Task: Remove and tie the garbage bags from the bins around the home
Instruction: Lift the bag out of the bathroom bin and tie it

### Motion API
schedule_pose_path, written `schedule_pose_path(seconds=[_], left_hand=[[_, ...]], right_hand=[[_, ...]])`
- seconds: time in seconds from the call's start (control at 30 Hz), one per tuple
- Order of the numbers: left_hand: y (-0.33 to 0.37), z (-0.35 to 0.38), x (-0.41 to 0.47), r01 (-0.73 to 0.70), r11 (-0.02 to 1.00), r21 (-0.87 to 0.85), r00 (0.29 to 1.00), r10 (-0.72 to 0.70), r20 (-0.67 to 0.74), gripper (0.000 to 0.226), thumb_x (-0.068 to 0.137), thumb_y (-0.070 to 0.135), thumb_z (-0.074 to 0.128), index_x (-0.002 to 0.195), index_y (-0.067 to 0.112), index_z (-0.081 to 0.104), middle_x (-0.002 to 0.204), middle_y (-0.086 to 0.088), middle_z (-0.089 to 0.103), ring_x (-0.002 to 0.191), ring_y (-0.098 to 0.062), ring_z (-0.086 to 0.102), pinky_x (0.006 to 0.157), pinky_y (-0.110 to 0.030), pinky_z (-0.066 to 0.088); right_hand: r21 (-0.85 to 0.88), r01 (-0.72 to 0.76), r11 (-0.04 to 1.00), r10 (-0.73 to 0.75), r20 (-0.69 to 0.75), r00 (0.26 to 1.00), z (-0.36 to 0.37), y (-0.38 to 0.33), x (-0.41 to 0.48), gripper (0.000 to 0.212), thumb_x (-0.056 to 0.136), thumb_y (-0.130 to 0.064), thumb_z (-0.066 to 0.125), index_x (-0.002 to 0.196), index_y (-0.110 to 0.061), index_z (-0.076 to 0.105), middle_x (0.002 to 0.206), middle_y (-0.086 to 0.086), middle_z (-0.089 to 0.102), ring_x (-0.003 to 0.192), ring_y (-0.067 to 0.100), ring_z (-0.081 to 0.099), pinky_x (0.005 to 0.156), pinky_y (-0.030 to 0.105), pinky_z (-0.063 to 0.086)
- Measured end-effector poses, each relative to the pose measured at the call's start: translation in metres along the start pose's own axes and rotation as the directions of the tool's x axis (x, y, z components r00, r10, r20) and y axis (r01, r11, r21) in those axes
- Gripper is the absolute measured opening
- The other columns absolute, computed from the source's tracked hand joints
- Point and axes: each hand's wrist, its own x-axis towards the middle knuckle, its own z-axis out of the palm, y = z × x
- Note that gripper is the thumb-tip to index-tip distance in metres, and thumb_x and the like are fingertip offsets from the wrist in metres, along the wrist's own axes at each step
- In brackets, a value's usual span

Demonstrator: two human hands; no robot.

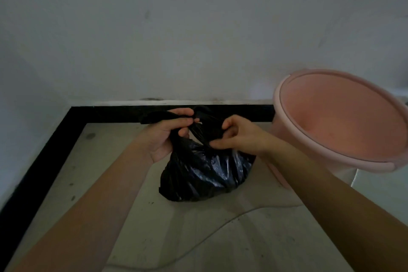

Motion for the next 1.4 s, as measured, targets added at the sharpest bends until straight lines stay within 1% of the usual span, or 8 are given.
schedule_pose_path(seconds=[0.2, 0.3, 0.47, 0.67, 0.97, 1.07, 1.27, 1.4], left_hand=[[0.002, 0.006, -0.004, -0.047, 0.995, 0.090, 0.994, 0.038, 0.098, 0.023, 0.090, -0.012, 0.049, 0.086, 0.007, 0.060, 0.067, -0.009, 0.062, 0.041, -0.009, 0.044, 0.046, -0.019, 0.043], [0.005, 0.003, -0.003, -0.055, 0.977, 0.205, 0.995, 0.035, 0.098, 0.024, 0.090, -0.012, 0.050, 0.085, 0.010, 0.059, 0.064, -0.015, 0.054, 0.043, -0.013, 0.049, 0.047, -0.021, 0.046], [0.002, -0.005, 0.004, -0.056, 0.957, 0.284, 0.993, 0.082, -0.080, 0.018, 0.094, -0.009, 0.055, 0.092, 0.008, 0.058, 0.076, -0.016, 0.069, 0.058, -0.017, 0.070, 0.057, -0.025, 0.059], [-0.009, -0.002, 0.013, -0.173, 0.982, 0.076, 0.952, 0.187, -0.241, 0.022, 0.092, -0.010, 0.056, 0.083, 0.010, 0.063, 0.096, -0.011, 0.073, 0.087, -0.021, 0.070, 0.083, -0.028, 0.060], [-0.006, -0.003, 0.011, -0.153, 0.974, -0.166, 0.965, 0.111, -0.237, 0.039, 0.081, -0.018, 0.042, 0.065, 0.018, 0.047, 0.070, -0.003, 0.066, 0.069, -0.016, 0.066, 0.070, -0.030, 0.054], [-0.004, -0.003, 0.007, -0.127, 0.980, -0.150, 0.980, 0.102, -0.168, 0.034, 0.077, -0.017, 0.041, 0.066, 0.015, 0.044, 0.071, -0.007, 0.063, 0.069, -0.020, 0.064, 0.065, -0.030, 0.058], [-0.006, 0.011, -0.008, 0.003, 0.990, -0.142, 1.000, -0.007, -0.025, 0.017, 0.079, 0.002, 0.039, 0.069, 0.016, 0.039, 0.084, -0.014, 0.069, 0.079, -0.031, 0.064, 0.075, -0.040, 0.054], [-0.020, 0.001, -0.002, -0.077, 0.988, -0.131, 0.933, 0.025, -0.359, 0.043, 0.101, 0.030, 0.043, 0.060, 0.019, 0.037, 0.076, -0.005, 0.065, 0.075, -0.022, 0.059, 0.076, -0.036, 0.048]], right_hand=[[-0.361, 0.218, 0.907, -0.258, -0.066, 0.964, 0.004, 0.000, 0.016, 0.072, 0.066, -0.053, 0.071, 0.133, -0.045, 0.046, 0.134, 0.004, 0.042, 0.130, 0.020, 0.035, 0.110, 0.037, 0.032], [-0.375, 0.251, 0.892, -0.269, 0.003, 0.963, 0.006, -0.005, 0.020, 0.024, 0.082, -0.039, 0.064, 0.100, -0.024, 0.071, 0.112, 0.009, 0.061, 0.112, 0.024, 0.056, 0.094, 0.035, 0.044], [-0.099, 0.179, 0.979, -0.186, -0.063, 0.980, 0.006, -0.002, 0.011, 0.029, 0.092, -0.016, 0.056, 0.064, -0.018, 0.051, 0.056, -0.011, 0.048, 0.051, 0.003, 0.045, 0.052, 0.019, 0.033], [0.015, 0.104, 0.994, -0.105, 0.030, 0.994, 0.012, 0.003, 0.003, 0.018, 0.094, -0.019, 0.052, 0.078, -0.016, 0.060, 0.076, 0.003, 0.058, 0.073, 0.016, 0.057, 0.066, 0.025, 0.039], [0.020, -0.038, 0.999, 0.034, 0.168, 0.985, 0.020, 0.021, 0.006, 0.022, 0.092, -0.035, 0.055, 0.110, -0.028, 0.066, 0.111, -0.001, 0.069, 0.107, 0.022, 0.065, 0.096, 0.036, 0.046], [0.266, -0.019, 0.964, -0.010, 0.108, 0.994, 0.021, 0.013, 0.011, 0.067, 0.086, -0.059, 0.061, 0.145, -0.032, 0.043, 0.143, -0.002, 0.050, 0.131, 0.017, 0.047, 0.107, 0.038, 0.038], [0.518, 0.091, 0.851, -0.061, -0.075, 0.995, 0.023, -0.013, 0.021, 0.037, 0.090, -0.053, 0.063, 0.110, -0.023, 0.070, 0.120, 0.002, 0.067, 0.118, 0.021, 0.061, 0.103, 0.041, 0.048], [0.386, 0.097, 0.917, 0.037, -0.325, 0.945, 0.024, 0.015, 0.033, 0.035, 0.101, -0.047, 0.048, 0.096, -0.017, 0.066, 0.099, 0.012, 0.066, 0.094, 0.029, 0.065, 0.093, 0.047, 0.052]])
